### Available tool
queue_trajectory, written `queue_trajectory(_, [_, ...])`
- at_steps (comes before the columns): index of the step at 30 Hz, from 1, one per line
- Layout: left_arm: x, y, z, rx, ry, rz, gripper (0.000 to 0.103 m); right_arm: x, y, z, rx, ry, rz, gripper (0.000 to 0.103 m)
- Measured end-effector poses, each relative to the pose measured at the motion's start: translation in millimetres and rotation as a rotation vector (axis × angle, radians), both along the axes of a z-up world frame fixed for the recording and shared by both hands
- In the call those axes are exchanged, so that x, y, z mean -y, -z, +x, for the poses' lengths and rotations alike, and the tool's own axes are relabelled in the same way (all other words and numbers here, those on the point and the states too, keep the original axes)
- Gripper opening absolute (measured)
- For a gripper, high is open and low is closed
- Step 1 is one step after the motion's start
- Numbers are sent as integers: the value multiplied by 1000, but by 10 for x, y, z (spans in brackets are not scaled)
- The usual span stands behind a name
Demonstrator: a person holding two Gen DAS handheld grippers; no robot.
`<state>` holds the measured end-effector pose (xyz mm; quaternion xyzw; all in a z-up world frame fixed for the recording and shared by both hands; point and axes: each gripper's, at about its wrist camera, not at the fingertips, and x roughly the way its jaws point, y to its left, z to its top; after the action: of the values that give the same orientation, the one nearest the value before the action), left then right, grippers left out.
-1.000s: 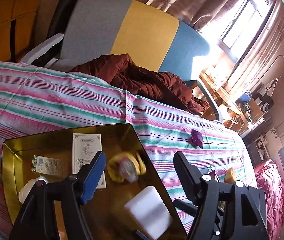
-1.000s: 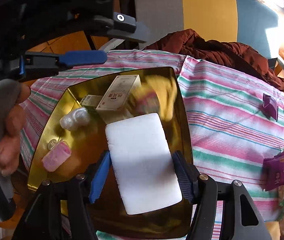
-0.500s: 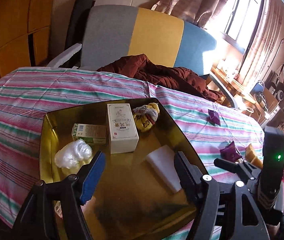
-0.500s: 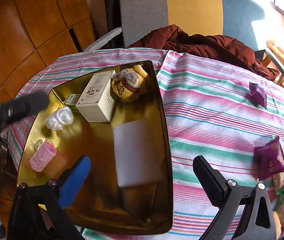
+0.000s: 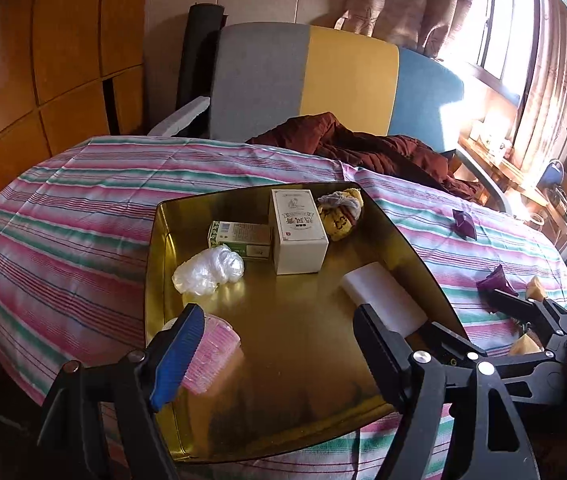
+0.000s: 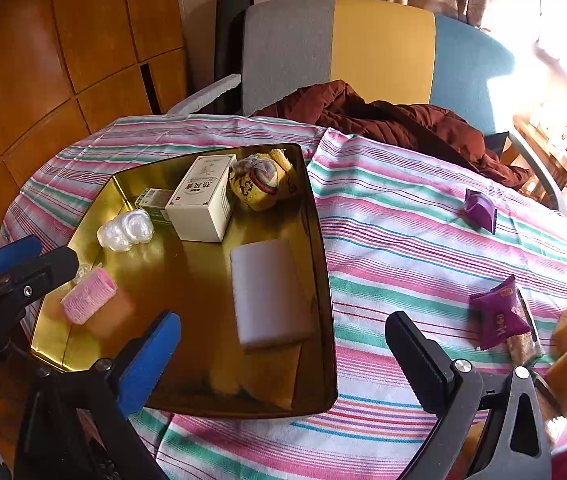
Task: Organize objects
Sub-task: 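Place the sock in the tray with the left gripper while the right gripper sets the eraser there, then withdraw both grippers from the tray toward the remaining items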
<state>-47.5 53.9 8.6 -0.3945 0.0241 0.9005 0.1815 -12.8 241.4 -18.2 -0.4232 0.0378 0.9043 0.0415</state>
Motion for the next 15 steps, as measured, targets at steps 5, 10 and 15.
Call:
queue_trajectory(5, [-50, 3, 85, -10, 22, -10, 78, 17, -20, 93, -13, 7, 19, 103])
queue_trajectory(10, [-112, 3, 138, -7, 46, -17, 78, -45, -76, 168, -32, 30, 29, 103])
queue_trajectory(15, [-174, 24, 177, -1, 69, -21, 78, -169, -112, 241, -44, 66, 29, 103])
